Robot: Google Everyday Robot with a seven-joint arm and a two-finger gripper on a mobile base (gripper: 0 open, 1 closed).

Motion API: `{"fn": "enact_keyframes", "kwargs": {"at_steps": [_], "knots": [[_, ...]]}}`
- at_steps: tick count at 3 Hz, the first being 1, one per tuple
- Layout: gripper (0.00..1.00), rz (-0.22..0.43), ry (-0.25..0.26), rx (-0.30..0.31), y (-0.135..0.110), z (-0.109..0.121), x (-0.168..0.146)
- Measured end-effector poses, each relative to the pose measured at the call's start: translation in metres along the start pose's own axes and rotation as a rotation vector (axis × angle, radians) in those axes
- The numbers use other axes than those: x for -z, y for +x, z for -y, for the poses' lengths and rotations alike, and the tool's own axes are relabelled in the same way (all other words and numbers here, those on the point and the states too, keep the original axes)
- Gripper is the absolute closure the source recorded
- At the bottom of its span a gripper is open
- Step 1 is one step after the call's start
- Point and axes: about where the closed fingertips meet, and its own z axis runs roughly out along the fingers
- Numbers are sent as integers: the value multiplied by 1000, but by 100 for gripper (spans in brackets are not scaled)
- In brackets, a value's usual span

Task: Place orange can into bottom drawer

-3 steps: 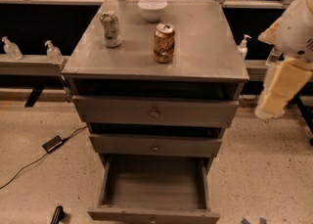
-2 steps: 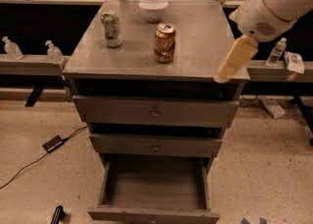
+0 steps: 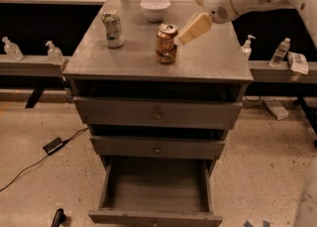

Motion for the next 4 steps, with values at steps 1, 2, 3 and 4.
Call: {"fn": "enact_keyframes", "kwargs": {"at_steps": [1, 2, 3, 4], "knots": [[0, 83, 29, -18, -9, 27, 1], [0, 79, 38, -8, -14, 27, 6], [0, 158, -1, -89, -8, 13, -17], [0, 253, -32, -167, -3, -7, -46]]}}
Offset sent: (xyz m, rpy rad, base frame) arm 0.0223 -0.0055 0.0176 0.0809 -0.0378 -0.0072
